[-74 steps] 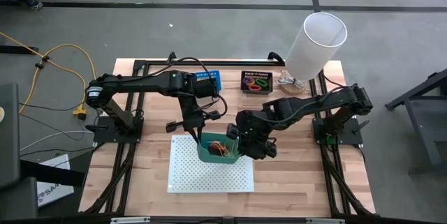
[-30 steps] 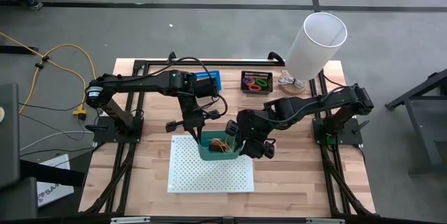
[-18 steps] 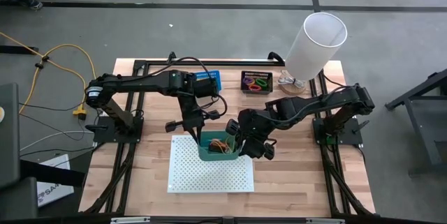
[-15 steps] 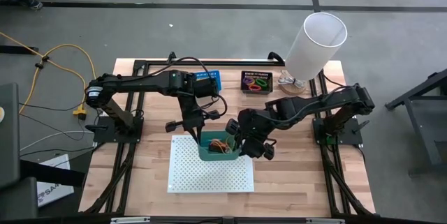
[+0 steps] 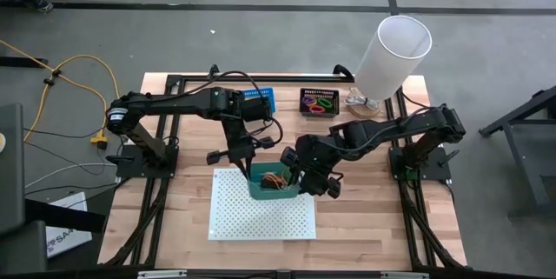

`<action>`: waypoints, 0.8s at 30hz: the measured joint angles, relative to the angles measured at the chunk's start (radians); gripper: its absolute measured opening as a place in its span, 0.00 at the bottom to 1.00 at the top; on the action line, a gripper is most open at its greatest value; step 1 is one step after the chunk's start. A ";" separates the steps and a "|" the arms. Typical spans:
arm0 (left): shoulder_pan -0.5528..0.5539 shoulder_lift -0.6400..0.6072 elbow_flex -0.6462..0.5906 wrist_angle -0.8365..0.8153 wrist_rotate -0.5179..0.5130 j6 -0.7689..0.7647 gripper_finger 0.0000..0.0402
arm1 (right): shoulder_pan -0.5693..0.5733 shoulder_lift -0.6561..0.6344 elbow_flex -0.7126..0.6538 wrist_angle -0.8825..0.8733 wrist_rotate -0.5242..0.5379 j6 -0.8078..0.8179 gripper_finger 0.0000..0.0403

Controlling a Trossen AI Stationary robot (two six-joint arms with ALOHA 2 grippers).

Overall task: Pick & Place Office Desk Supplies
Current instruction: Put the green bin on the shelf

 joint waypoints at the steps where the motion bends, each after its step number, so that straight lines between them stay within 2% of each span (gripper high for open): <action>1: 0.000 0.000 0.000 0.000 0.000 0.000 0.00 | 0.000 0.000 0.000 -0.003 0.000 0.001 0.42; 24: 0.000 0.000 0.002 -0.009 0.004 -0.002 0.00 | 0.000 0.001 0.000 0.006 0.058 0.042 0.42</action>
